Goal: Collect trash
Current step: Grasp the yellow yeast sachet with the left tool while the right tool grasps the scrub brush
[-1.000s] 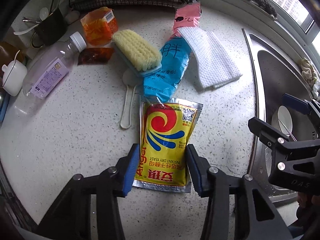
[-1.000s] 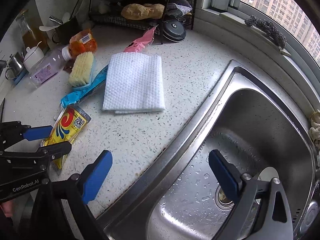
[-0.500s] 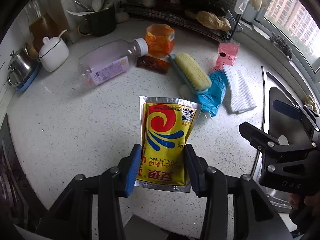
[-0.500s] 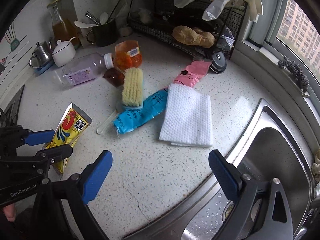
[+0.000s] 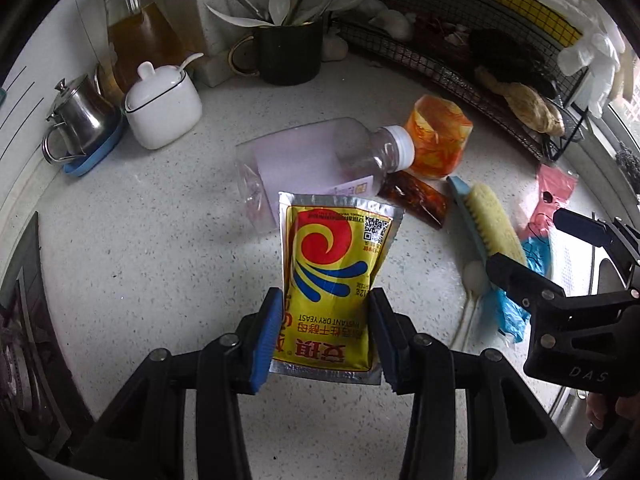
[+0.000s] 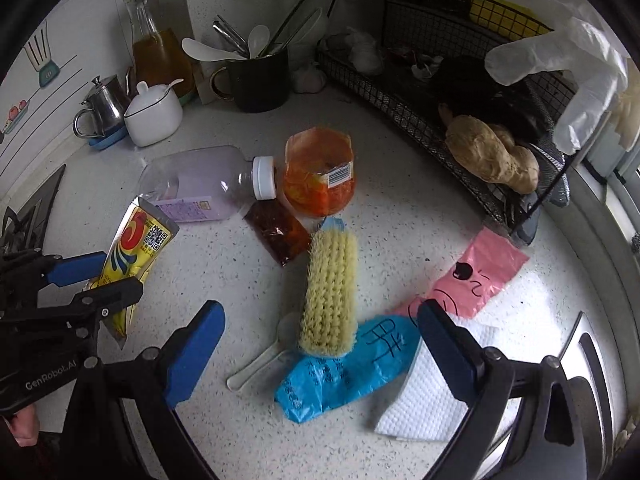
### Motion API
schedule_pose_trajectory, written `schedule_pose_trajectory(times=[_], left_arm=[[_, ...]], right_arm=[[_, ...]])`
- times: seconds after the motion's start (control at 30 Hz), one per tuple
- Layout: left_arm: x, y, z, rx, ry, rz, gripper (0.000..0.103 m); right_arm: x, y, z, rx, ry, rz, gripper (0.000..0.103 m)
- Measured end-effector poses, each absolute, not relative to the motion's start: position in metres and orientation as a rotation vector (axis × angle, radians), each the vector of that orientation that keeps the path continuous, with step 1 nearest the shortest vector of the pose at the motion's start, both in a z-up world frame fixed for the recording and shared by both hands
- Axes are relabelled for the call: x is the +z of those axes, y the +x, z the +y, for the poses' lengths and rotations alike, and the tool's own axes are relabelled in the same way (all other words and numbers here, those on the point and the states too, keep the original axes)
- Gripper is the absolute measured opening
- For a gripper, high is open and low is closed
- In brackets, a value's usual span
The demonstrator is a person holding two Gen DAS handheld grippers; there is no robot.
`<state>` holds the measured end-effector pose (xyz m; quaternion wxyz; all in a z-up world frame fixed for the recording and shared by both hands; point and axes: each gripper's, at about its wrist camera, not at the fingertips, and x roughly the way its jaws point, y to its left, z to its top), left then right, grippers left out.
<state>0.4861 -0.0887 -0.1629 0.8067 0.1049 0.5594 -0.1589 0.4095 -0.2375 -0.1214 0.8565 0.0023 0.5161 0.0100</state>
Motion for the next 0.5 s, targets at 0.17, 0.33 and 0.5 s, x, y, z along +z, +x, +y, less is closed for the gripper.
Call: schedule_pose_trajectory(times=[0.17, 0.33, 0.5], left_arm=[[-0.179, 0.499, -0.094, -0.322, 0.231, 1.225, 0.042], [-0.184, 0.495, -0.102, -0.345, 0.245, 1.235, 0.042], [-0.173, 0.475, -0.108, -0.381, 0.231, 1.229, 0.042]], right_arm=[[-0.152, 0.439, -0.239, 0.068, 0.014, 1.175, 0.069], [-0.167, 0.443, -0.243, 0.085, 0.049, 1.215, 0.036], [-0.149, 0.418, -0.250, 0.056, 0.075, 1.143, 0.036]])
